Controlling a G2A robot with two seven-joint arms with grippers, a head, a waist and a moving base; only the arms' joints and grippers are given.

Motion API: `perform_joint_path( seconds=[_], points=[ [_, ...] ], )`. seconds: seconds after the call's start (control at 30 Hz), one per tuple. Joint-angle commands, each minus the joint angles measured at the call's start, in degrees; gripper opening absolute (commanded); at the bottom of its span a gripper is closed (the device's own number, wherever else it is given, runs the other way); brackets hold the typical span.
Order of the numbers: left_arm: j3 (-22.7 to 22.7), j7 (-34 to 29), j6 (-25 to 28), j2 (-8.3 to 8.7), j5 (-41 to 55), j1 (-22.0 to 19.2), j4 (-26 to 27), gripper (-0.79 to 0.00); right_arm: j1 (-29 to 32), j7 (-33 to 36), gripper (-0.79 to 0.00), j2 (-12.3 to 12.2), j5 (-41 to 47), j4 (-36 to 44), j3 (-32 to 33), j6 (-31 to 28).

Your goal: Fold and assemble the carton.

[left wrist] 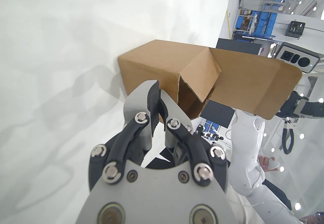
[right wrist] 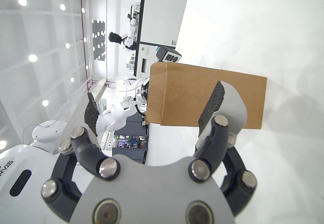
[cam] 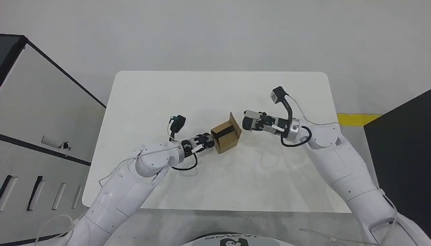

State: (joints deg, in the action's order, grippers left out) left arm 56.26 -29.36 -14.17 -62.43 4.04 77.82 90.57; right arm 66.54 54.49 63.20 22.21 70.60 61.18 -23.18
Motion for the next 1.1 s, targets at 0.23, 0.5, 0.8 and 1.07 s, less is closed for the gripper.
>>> perform_joint_path(
  seconds=[0.23,0.5,0.8,1.07],
  points=[
    [0.3,0.2,-0.5,-0.17,0.0,0.5,0.5,-0.785,0.0,0.0,0.000,0.0,0.0,0.0,0.0,0.0],
    [0.3,0.2,-0.5,-0.17,0.0,0.5,0.5,-0.785,-0.5,-1.6,0.000,-0.3,-5.9,3.9,0.3,0.8],
    [0.3,0.2,-0.5,-0.17,0.0,0.5,0.5,-0.785,-3.6,-0.1,0.000,-1.8,-29.2,19.6,0.9,16.0],
    [0.3,0.2,-0.5,-0.17,0.0,0.5,0.5,-0.785,-5.3,1.0,0.000,-2.0,-35.9,21.8,-0.2,18.9]
  ],
)
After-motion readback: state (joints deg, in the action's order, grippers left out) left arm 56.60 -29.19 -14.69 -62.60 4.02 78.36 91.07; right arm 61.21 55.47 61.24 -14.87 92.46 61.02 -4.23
